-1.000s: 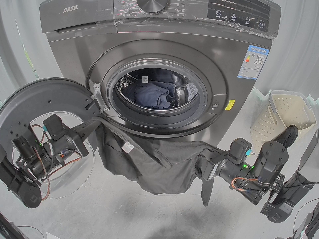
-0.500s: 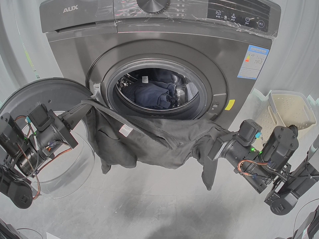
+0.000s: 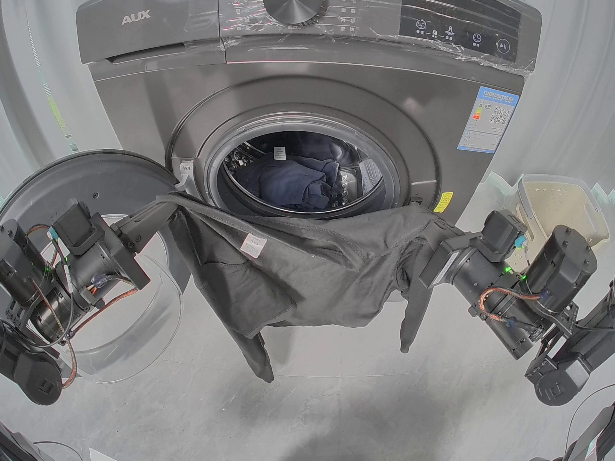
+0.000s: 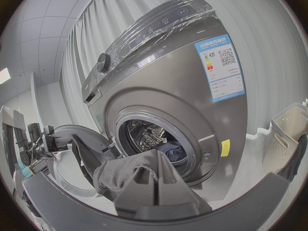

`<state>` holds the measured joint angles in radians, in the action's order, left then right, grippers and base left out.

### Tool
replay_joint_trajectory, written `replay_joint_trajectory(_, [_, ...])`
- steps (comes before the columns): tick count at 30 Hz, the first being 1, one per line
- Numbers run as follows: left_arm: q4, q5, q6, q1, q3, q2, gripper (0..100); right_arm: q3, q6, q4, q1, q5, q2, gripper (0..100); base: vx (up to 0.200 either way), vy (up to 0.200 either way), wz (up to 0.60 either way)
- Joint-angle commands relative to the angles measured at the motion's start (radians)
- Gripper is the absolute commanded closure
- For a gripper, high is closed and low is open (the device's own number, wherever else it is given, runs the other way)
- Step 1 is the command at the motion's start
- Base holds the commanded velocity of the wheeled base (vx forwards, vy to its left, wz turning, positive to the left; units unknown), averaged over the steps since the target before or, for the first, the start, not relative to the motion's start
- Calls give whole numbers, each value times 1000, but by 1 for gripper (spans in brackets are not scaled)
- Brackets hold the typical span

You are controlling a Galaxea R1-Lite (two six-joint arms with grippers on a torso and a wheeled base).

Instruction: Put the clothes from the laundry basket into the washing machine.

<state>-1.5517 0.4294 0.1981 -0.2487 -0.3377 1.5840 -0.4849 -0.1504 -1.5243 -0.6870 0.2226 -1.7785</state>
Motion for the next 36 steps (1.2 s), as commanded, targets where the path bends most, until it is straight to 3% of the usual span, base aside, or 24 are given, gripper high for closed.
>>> replay_joint_trajectory(1, [-1,0,0,2,2,1,100,-3,2,4,11,0,28,100,0,0,0])
replay_joint_trajectory(36, [-1,-1,0,8,-6,5,100,-8,14,4,27,-2,39,100,0,0,0])
